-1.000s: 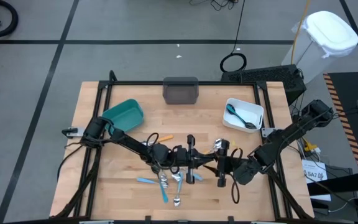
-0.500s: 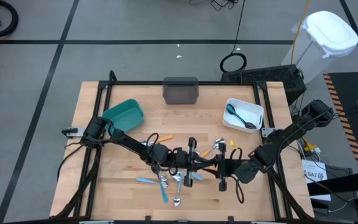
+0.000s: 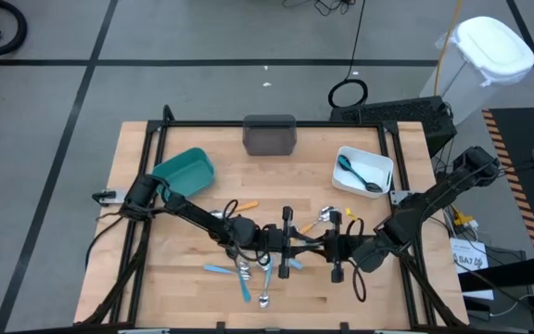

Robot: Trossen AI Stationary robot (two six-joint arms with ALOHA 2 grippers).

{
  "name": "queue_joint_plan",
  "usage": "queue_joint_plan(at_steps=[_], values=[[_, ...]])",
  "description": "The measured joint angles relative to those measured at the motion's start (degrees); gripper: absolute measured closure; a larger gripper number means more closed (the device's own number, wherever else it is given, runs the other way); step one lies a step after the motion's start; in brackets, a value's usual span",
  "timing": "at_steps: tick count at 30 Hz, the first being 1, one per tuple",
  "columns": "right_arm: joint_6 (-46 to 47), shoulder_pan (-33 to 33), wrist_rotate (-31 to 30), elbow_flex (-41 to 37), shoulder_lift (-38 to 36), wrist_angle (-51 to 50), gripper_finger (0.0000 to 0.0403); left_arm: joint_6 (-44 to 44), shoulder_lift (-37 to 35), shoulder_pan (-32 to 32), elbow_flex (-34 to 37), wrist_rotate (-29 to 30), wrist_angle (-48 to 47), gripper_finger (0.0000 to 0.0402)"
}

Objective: Sort silverware by color (type)
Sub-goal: Put the blue spoon into the white bin

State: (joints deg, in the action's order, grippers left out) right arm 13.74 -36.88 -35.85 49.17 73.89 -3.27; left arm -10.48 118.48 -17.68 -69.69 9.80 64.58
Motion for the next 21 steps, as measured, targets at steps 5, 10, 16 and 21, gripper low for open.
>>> queue_joint_plan(at_steps=[5,10,16,21], values=[[3.1,0.0,0.0,0.0,-1.7,-3.9,0.0351,-0.4,0.0,0.0,0.0,3.8,-1.9,0.0323],[7.1,-0.2,0.0,0.0,-2.3,-9.1,0.0349,-0.5,-0.2,0.0,0.0,4.1,-3.6,0.0319],[11.4,-0.2,0.0,0.0,-2.3,-14.9,0.0347,-0.8,-1.5,-0.1,0.0,8.8,-7.4,0.0319],[13.0,-0.2,-0.1,0.0,-2.3,-16.9,0.0346,1.9,-4.2,0.1,0.0,14.6,-15.5,0.0318]])
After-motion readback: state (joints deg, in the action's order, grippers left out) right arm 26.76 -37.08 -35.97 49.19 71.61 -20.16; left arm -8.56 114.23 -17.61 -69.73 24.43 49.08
